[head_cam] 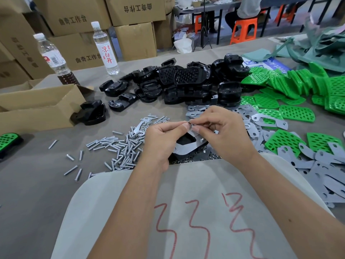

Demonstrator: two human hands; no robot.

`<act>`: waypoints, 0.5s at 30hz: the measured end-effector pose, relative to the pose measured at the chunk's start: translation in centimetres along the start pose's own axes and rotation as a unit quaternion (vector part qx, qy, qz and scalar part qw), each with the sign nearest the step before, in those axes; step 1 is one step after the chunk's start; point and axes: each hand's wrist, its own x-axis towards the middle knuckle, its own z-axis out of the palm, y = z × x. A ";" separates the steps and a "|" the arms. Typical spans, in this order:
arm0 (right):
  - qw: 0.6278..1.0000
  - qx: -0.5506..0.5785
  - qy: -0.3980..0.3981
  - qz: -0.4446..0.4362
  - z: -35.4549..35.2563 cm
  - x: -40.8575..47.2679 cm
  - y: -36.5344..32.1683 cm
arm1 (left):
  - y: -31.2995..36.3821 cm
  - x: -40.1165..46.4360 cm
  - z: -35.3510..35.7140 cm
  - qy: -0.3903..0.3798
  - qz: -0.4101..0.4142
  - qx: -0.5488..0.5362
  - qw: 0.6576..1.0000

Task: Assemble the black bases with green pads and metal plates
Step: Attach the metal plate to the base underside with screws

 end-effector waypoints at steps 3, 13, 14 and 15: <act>1.000 0.000 0.010 0.010 0.2 -0.1 0.0 | 0.0 0.0 0.0 -0.006 -0.007 0.018 1.000; 0.998 0.048 -0.024 0.013 -0.1 0.0 -0.4 | 0.2 0.0 0.4 0.021 0.006 0.016 1.000; 0.998 0.055 -0.021 0.018 0.0 -0.1 -0.5 | 0.2 0.0 0.4 0.026 0.004 0.013 1.000; 0.997 0.066 -0.018 0.025 0.0 -0.1 -0.5 | 0.2 0.0 0.5 0.030 0.001 0.011 0.999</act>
